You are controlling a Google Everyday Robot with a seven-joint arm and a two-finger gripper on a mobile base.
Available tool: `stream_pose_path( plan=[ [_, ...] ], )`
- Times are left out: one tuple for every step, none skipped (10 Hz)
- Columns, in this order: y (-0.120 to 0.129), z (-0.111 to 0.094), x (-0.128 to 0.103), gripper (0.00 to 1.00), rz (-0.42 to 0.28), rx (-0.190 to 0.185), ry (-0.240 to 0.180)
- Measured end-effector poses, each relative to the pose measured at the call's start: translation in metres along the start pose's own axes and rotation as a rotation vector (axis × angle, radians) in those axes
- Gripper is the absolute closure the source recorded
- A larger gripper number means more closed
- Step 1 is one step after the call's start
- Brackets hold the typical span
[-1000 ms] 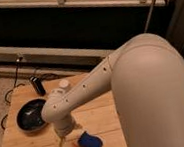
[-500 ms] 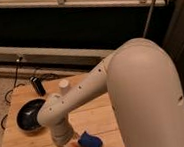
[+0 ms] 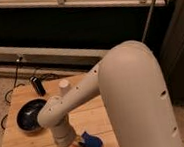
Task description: Drag the pepper across the table
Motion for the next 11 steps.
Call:
stream_pose_path(
  plan=[
    [0.004,0.005,0.001,0.20,0.000,-0.006,0.020],
    [0.007,0.009,0.001,0.20,0.001,-0.013,0.032],
    [0.012,0.013,0.001,0.20,-0.003,-0.021,0.043],
    [0.018,0.017,-0.001,0.20,-0.011,-0.026,0.051],
    [0.021,0.020,-0.002,0.24,-0.012,-0.029,0.056],
    [0.022,0.023,-0.002,0.35,-0.006,-0.031,0.060],
    [0.022,0.025,-0.002,0.43,-0.001,-0.029,0.063],
    [0.018,0.026,-0.001,0.53,0.014,-0.023,0.065],
    [0.013,0.028,-0.001,0.59,0.030,-0.012,0.067],
    [0.008,0.029,0.000,0.59,0.042,0.001,0.071],
    [0.005,0.029,0.000,0.59,0.050,0.013,0.074]
  ],
)
